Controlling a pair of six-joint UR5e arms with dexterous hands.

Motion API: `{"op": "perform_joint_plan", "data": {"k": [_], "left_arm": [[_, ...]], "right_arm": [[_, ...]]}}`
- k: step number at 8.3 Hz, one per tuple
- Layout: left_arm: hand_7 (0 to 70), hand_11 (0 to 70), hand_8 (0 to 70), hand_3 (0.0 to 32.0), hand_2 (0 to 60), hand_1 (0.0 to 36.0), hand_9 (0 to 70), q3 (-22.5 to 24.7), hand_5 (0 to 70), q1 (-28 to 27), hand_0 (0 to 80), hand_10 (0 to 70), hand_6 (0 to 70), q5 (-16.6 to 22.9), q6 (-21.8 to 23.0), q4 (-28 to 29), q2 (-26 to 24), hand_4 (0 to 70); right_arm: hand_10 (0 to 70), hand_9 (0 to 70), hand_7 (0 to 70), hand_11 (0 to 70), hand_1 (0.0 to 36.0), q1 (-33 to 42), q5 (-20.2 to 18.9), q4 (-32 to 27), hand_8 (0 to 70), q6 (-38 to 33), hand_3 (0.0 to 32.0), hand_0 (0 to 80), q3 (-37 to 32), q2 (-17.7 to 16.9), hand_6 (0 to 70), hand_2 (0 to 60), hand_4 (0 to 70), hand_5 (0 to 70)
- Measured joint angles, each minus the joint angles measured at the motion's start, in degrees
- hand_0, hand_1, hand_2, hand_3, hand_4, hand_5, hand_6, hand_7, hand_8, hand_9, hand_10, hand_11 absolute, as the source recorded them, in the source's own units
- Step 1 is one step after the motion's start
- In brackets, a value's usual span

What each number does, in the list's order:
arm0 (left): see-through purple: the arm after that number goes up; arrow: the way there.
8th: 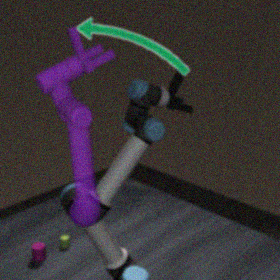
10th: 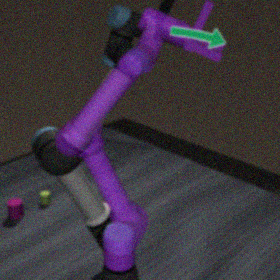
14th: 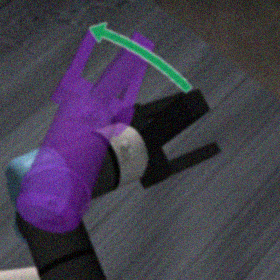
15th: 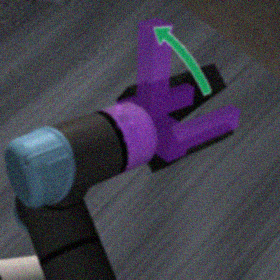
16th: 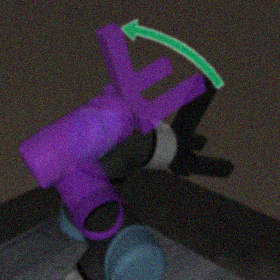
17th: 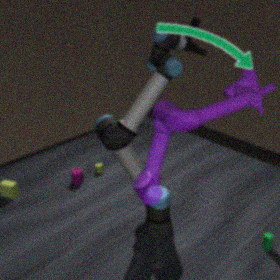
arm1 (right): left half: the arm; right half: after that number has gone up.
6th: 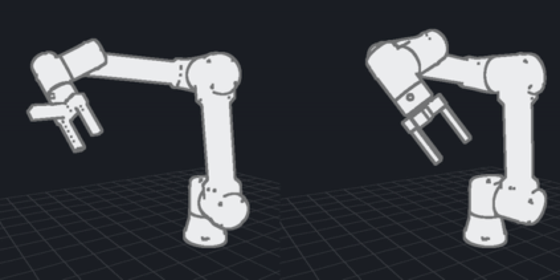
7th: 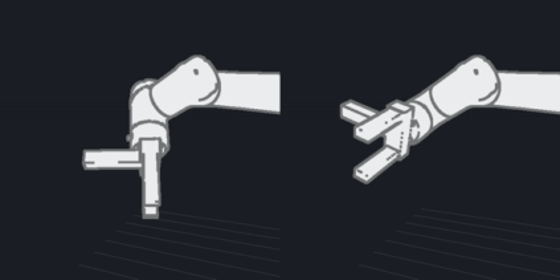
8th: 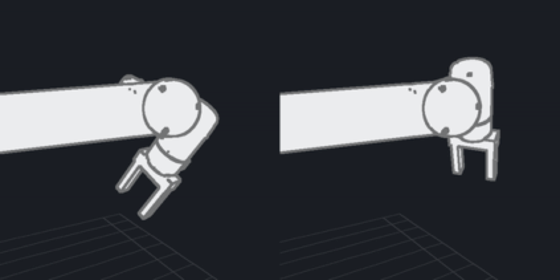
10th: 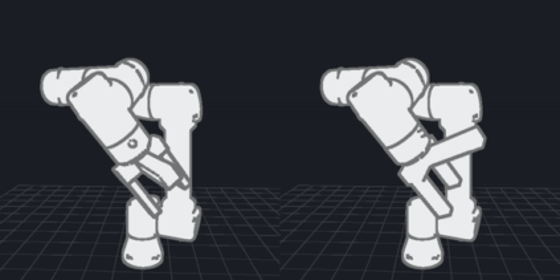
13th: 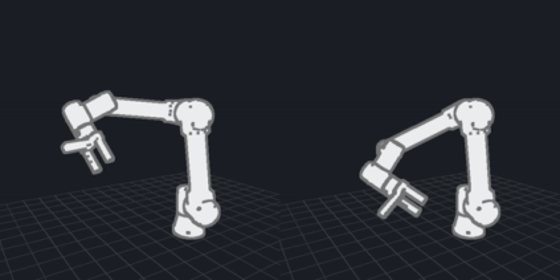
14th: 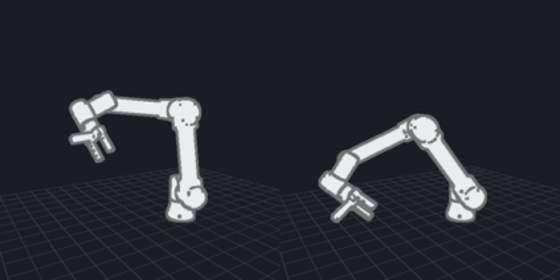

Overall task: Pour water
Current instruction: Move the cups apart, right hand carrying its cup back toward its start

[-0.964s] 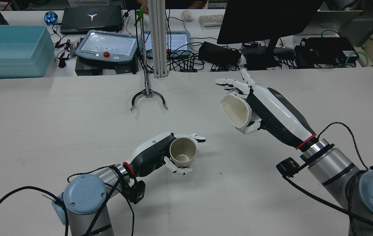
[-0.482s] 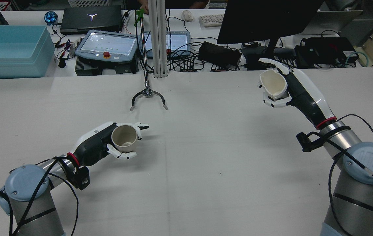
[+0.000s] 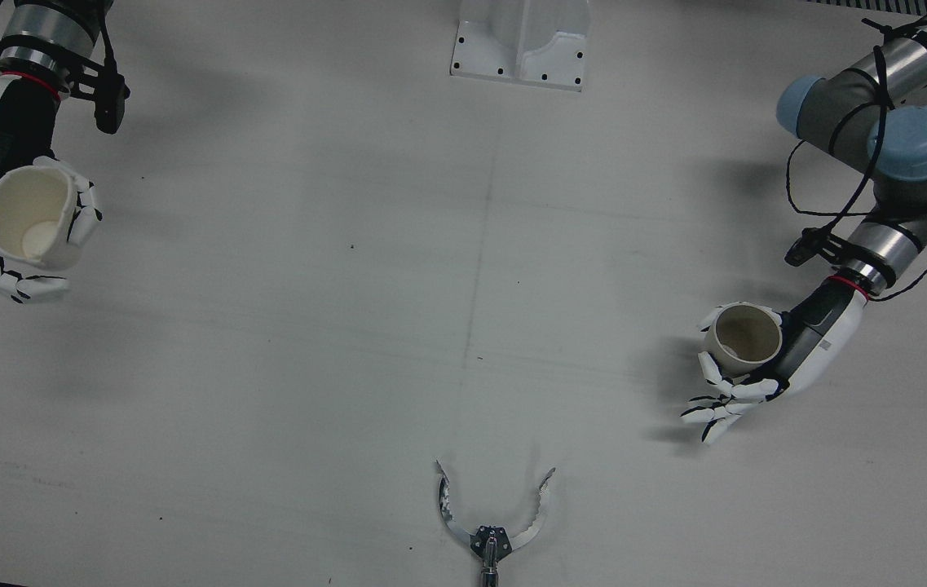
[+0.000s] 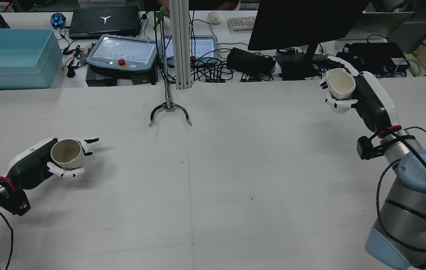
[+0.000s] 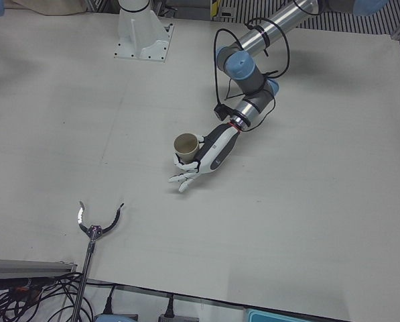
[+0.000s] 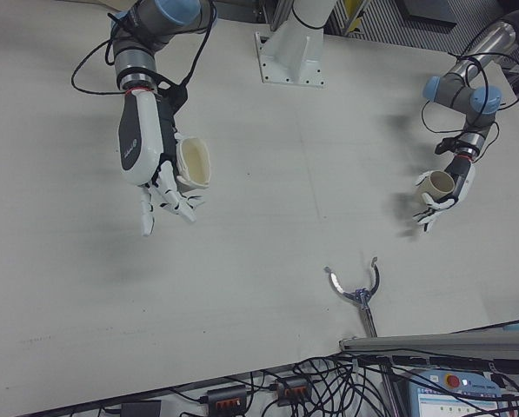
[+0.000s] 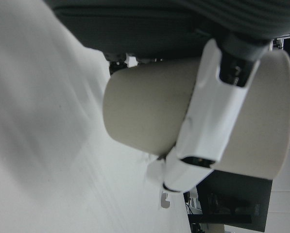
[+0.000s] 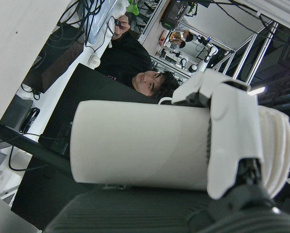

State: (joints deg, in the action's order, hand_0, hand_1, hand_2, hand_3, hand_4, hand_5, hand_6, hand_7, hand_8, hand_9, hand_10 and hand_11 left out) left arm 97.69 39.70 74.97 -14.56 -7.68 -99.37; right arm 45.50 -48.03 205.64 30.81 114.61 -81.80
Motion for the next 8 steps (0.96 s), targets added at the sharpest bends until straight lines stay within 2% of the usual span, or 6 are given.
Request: {"op": "perform_joint_plan", "data": {"k": [2,3,4,6,7,8], "left_arm": [[11.9,23.8,9.1,0.0,60.0,36.0,3.9,-0.3,70.0,2.5,80.0,14.3,24.6,-0.2,0.6,3.2,4.5,70.0],[11.8,23.8,9.1,0.0,60.0,36.0,4.0,-0.2,70.0,4.0,80.0,14.4,24.7,-0.4,0.9,4.2,5.9,70.0],[11.8,23.6,9.0,0.0,60.0,36.0,3.5,0.0,70.0,5.3,80.0,14.2,24.6,-0.5,1.1,4.8,6.7,70.0],[11.4,23.5,8.8,0.0,60.0,36.0,3.3,0.0,70.0,6.3,80.0,14.2,24.0,-0.7,1.7,5.7,8.5,70.0],[11.3,23.6,8.8,0.0,60.0,36.0,3.3,0.0,70.0,6.4,80.0,14.2,24.1,-0.7,2.1,6.2,9.5,70.0],[11.4,23.7,8.9,0.0,60.0,36.0,3.5,0.0,70.0,6.5,80.0,14.3,24.3,-0.8,2.3,6.6,10.1,70.0]], "right_arm": [[3.6,45.7,37.2,7.8,30.6,0.2,-0.1,-6.6,36.7,-4.0,0.0,55.1,-7.6,-0.2,40.1,50.2,1.3,16.7],[5.6,51.1,41.1,10.4,29.9,-0.3,-0.2,-10.9,41.2,-5.9,0.0,54.7,-12.2,0.4,42.6,53.3,8.9,16.9],[5.7,52.2,42.5,10.4,29.7,-1.5,-0.1,-15.5,42.1,-8.0,0.0,54.6,-16.8,1.4,43.8,54.7,12.6,16.9],[11.0,62.4,44.3,17.8,28.2,-5.1,-0.1,-21.6,49.7,-11.0,0.0,54.5,-20.2,1.3,48.0,55.4,19.8,18.1],[9.8,63.6,46.4,16.1,29.6,-7.1,-0.1,-24.4,51.0,-11.9,0.0,56.2,-20.7,0.8,50.4,58.0,24.8,18.6],[6.1,57.9,48.8,11.0,30.9,-8.8,-0.1,-26.2,46.6,-12.6,0.0,56.9,-21.9,0.5,48.7,58.4,24.1,18.0]]}}
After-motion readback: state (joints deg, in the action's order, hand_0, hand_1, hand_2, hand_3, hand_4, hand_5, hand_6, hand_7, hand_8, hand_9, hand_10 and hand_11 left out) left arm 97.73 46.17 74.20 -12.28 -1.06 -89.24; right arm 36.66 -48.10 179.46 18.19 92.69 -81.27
